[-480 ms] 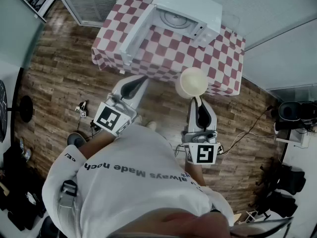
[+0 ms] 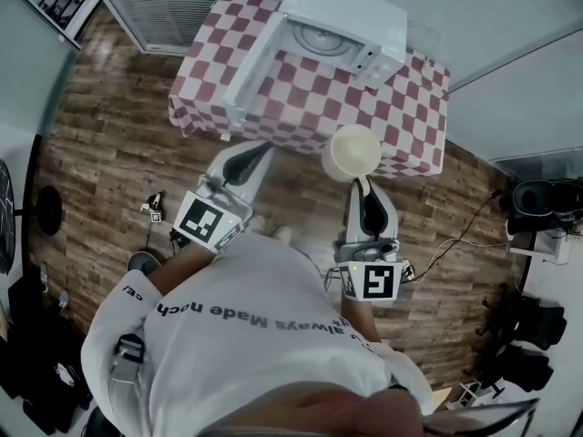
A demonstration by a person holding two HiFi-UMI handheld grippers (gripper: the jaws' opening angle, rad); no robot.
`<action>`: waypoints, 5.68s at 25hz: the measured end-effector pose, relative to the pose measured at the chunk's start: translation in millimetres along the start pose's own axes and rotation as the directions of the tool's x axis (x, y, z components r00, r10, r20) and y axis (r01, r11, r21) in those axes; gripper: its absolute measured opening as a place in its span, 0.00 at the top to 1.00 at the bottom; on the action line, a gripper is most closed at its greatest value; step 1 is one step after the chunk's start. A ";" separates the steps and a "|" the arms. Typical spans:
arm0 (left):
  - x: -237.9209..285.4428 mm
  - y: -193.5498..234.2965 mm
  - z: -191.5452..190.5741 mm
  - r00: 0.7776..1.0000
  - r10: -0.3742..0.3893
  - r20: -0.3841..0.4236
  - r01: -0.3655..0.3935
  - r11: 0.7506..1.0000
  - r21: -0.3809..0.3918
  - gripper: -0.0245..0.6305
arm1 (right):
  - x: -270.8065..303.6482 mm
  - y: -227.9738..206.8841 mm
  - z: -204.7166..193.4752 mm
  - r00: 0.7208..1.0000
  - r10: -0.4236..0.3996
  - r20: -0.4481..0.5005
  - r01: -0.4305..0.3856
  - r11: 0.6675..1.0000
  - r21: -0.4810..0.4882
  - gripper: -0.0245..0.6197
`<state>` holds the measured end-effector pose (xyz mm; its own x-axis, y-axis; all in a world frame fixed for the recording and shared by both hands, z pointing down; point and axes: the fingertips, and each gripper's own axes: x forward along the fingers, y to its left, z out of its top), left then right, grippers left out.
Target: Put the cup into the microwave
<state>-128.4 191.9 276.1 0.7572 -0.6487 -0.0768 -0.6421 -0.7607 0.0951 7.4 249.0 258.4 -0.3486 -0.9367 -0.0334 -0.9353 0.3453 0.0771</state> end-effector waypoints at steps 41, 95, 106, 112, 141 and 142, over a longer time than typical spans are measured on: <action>169.8 62.5 -12.5 0.998 0.063 -0.010 -0.063 0.998 0.030 0.96 | 93.1 -169.0 -38.0 0.999 -0.050 0.013 0.050 0.999 0.010 0.90; 266.4 162.0 -29.2 0.999 0.025 -0.041 -0.025 1.000 0.006 0.96 | 220.1 -205.8 -61.8 1.000 -0.020 0.018 0.019 0.999 0.032 0.90; 279.4 176.4 -90.1 0.996 0.013 -0.089 -0.019 0.998 -0.062 0.96 | 247.7 -197.9 -126.1 0.999 -0.016 -0.033 0.017 0.999 0.029 0.90; 285.2 194.2 -131.3 0.992 0.035 -0.122 -0.045 0.996 -0.081 0.96 | 271.0 -187.8 -165.3 0.999 -0.010 -0.032 0.011 1.000 0.025 0.90; 367.3 273.6 -291.2 0.975 0.081 -0.205 -0.090 0.995 -0.035 0.96 | 398.4 -220.3 -354.2 0.990 -0.048 -0.136 0.057 0.997 0.061 0.91; 369.8 277.0 -295.2 0.975 0.085 -0.206 -0.094 0.995 -0.033 0.96 | 402.5 -221.3 -358.4 0.990 -0.045 -0.137 0.054 0.997 0.058 0.91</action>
<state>9.2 -252.1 567.1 0.7085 -0.6921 0.1381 -0.7057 -0.6955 0.1350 95.9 -225.4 585.0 -0.2944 -0.9504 0.1001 -0.9546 0.2974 0.0172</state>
